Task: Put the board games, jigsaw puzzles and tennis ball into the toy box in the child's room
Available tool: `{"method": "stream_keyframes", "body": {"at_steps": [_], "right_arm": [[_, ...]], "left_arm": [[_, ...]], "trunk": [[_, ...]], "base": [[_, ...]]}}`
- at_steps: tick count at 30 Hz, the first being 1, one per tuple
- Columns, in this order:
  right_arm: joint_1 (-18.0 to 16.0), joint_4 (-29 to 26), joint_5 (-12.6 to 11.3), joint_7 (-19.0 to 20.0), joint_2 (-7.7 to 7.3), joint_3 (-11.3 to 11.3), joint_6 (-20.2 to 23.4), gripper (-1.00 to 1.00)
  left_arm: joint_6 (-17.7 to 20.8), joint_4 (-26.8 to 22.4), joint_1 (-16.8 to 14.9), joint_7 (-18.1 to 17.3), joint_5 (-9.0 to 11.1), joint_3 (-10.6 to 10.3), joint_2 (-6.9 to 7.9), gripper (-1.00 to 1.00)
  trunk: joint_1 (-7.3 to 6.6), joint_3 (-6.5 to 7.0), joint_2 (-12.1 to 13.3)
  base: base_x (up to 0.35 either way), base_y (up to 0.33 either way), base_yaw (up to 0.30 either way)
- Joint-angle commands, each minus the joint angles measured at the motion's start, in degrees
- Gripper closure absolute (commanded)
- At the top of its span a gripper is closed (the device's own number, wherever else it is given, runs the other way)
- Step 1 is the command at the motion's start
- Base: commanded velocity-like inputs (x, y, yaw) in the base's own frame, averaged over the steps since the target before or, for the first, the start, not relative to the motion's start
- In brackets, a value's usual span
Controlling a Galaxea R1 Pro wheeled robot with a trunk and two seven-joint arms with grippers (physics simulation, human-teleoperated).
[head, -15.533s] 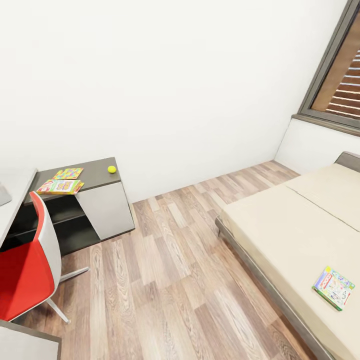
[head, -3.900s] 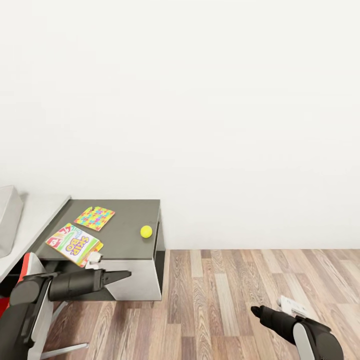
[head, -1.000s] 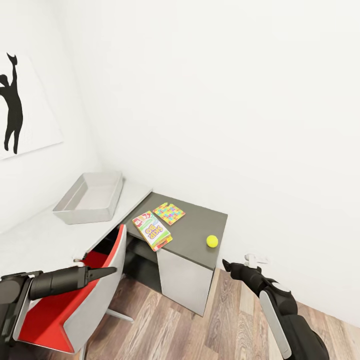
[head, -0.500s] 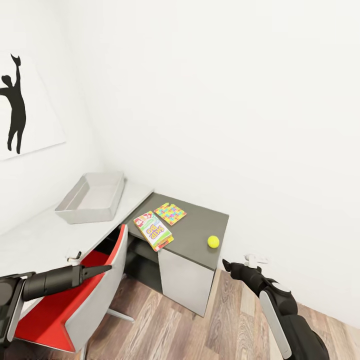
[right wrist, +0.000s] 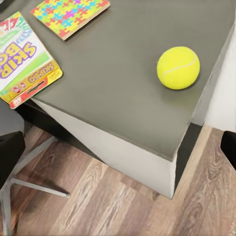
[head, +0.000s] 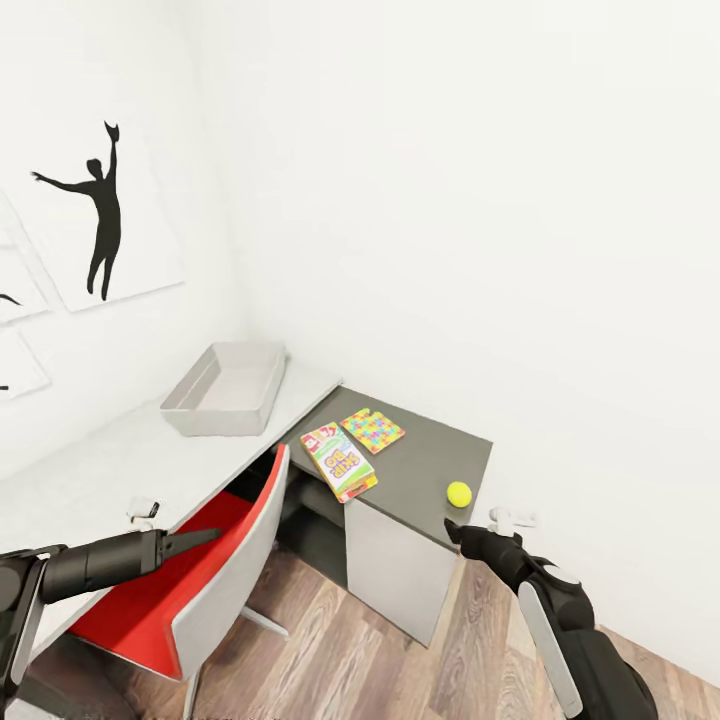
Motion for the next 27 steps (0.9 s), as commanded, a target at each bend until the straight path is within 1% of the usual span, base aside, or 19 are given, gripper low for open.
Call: {"method": "stream_keyframes", "body": {"at_steps": [1,17,21,27], "right_arm": [[-0.03,-0.08,-0.09,0.16,-0.01,-0.06,0.30,-1.00],[-0.03,-0.02,-0.08,0.16,-0.01,0.02,0.22,-1.00],[-0.03,0.00,0.04,0.16,-0.01,1.10,0.15,-1.00],[-0.03,0.01,0.16,0.15,-0.01,1.62,0.03,-1.00]], "left_arm": [[0.59,-0.01,-0.07,-0.44,-0.46,0.03,-0.01,-1.00],[0.57,-0.02,-0.07,-0.44,-0.51,-0.05,-0.01,-1.00],[0.57,0.00,-0.07,-0.44,-0.71,-0.04,-0.01,-1.00],[0.50,0.00,-0.07,-0.44,-0.85,-0.05,-0.01,-1.00]], "trunk": [[0.04,-0.08,-0.12],[0.04,0.24,-0.12],[0.04,0.24,-0.12],[0.04,0.25,-0.12]], "base": [[0.000,0.000,0.263],[0.000,0.000,0.278],[0.000,0.000,0.289],[0.025,0.000,0.290]]}}
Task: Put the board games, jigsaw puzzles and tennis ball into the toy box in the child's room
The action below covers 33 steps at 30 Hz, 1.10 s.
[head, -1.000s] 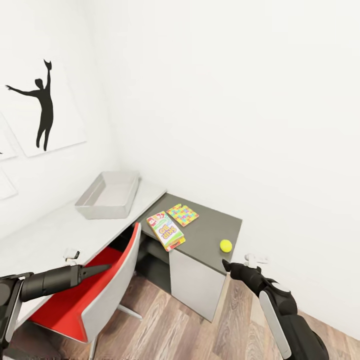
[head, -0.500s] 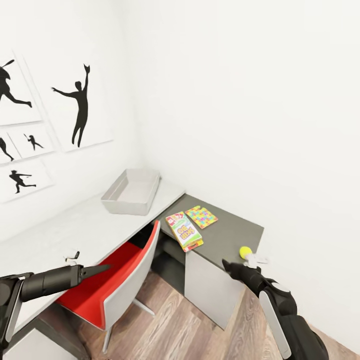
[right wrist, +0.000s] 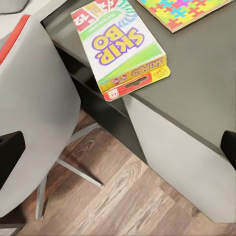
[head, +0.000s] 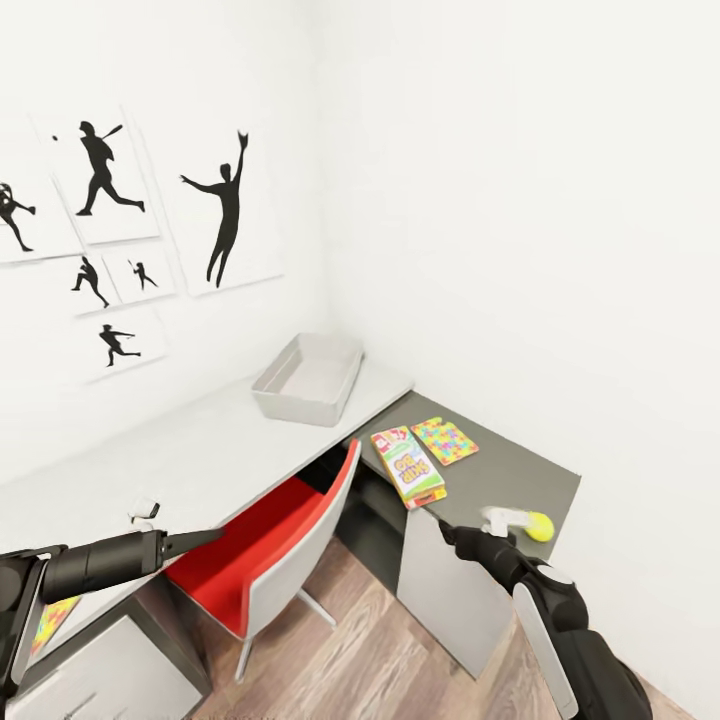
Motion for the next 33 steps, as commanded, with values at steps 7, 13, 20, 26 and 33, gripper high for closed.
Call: {"method": "stream_keyframes", "body": {"at_steps": [7,13,20,26,33], "right_arm": [[-0.03,-0.08,0.00,0.11,-0.04,0.13,0.22,-1.00],[-0.03,-0.08,0.12,-0.04,-0.04,0.18,0.29,-1.00],[-0.03,-0.01,0.17,-0.05,-0.04,0.15,0.45,-1.00],[-0.03,-0.05,0.26,0.09,-0.04,0.18,0.20,-1.00],[-0.03,-0.17,0.35,-0.06,-0.04,0.25,0.10,-1.00]], "left_arm": [[0.55,-0.05,-0.09,-0.46,-0.59,0.02,-0.02,-1.00],[0.49,-0.03,-0.07,-0.46,-0.56,0.03,-0.02,-1.00],[0.48,0.00,-0.08,-0.46,-0.62,0.02,-0.03,-1.00],[0.48,0.00,-0.09,-0.46,-0.63,0.01,-0.09,-1.00],[0.48,0.02,-0.07,-0.46,-0.63,-0.06,-0.10,-1.00]], "trunk": [[0.04,-0.12,-0.12],[0.04,-0.12,-0.12],[0.04,-0.12,-0.12],[0.04,-0.12,-0.12],[0.04,-0.12,-0.12]], "base": [[0.128,0.000,0.226],[0.062,0.000,0.029],[0.006,0.000,0.003],[0.021,0.000,0.000],[0.128,0.000,0.009]]}}
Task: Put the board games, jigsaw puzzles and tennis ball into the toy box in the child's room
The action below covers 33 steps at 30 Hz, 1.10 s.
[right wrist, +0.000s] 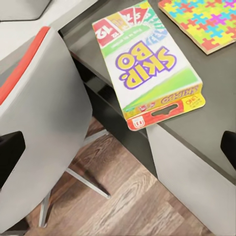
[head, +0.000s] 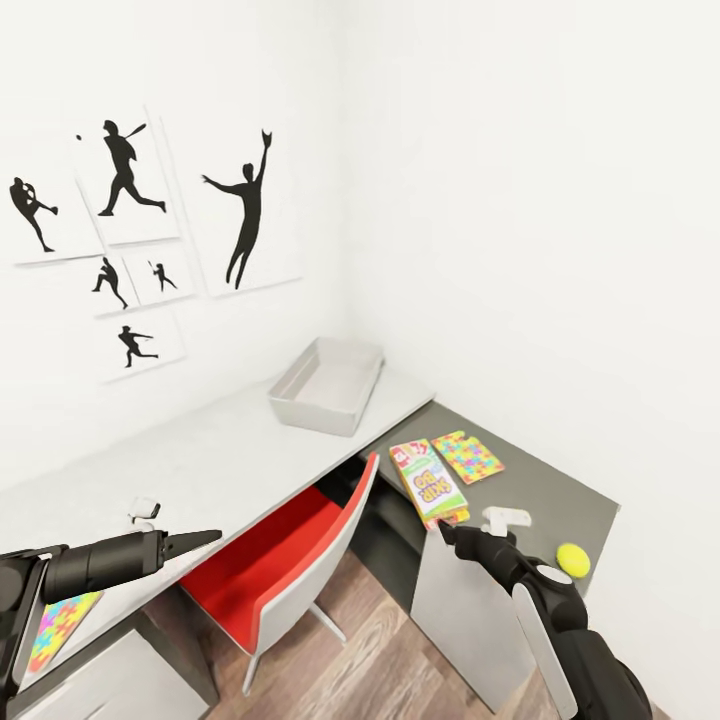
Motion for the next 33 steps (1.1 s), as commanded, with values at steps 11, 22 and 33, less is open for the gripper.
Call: {"method": "stream_keyframes", "body": {"at_steps": [11,22,33], "right_arm": [[-0.04,-0.12,-0.01,0.13,-0.03,0.04,0.36,-1.00],[-0.04,-0.16,-0.01,0.15,-0.03,0.04,0.46,-1.00],[-0.04,-0.16,-0.01,0.18,-0.03,0.04,0.43,-1.00]], "left_arm": [[0.57,-0.05,-0.06,-0.47,-0.50,0.05,-0.01,-1.00],[0.56,-0.05,-0.06,-0.47,-0.50,0.04,-0.01,-1.00],[0.50,-0.05,-0.06,-0.47,-0.50,0.04,-0.01,-1.00]], "trunk": [[0.05,-0.12,-0.12],[0.05,-0.12,-0.12],[0.05,-0.12,-0.12]], "base": [[0.229,0.000,0.201],[0.050,0.000,0.013],[0.163,0.000,0.006]]}}
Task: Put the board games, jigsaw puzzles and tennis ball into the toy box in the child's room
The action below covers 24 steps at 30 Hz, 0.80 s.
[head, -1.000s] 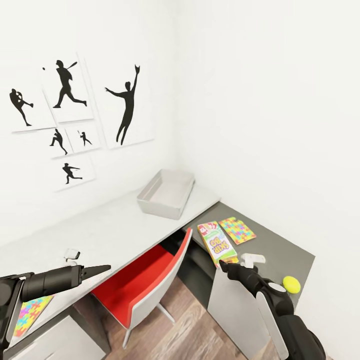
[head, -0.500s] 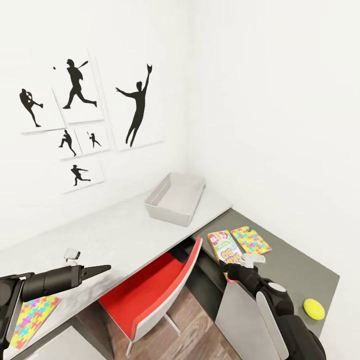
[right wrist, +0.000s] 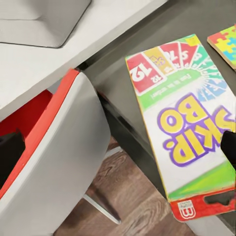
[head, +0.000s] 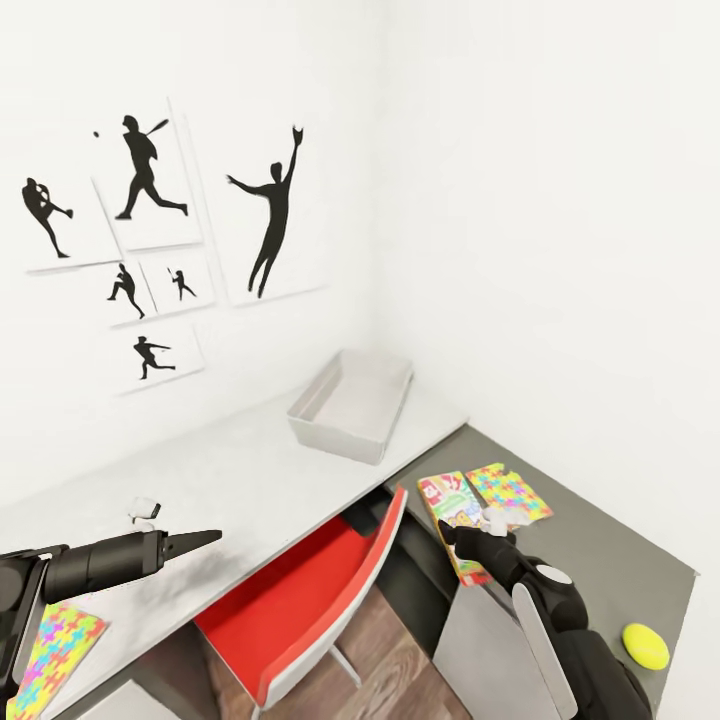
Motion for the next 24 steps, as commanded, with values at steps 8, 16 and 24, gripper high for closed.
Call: {"method": "stream_keyframes", "body": {"at_steps": [8,16,24], "right_arm": [[-0.04,-0.07,-0.01,0.09,-0.03,0.02,0.26,-1.00],[-0.04,-0.07,-0.01,0.13,-0.03,0.02,0.30,-1.00],[-0.04,-0.07,-0.01,0.14,-0.03,0.02,0.31,-1.00]], "left_arm": [[0.58,-0.05,-0.06,-0.47,-0.50,0.05,-0.01,-1.00],[0.58,-0.05,-0.06,-0.47,-0.50,0.03,-0.01,-1.00],[0.58,-0.05,-0.06,-0.47,-0.50,0.04,-0.01,-1.00]], "trunk": [[0.06,-0.12,-0.12],[0.06,-0.12,-0.12],[0.06,-0.12,-0.12]], "base": [[0.284,0.000,0.211],[0.234,-0.053,0.205],[0.162,-0.112,0.020]]}}
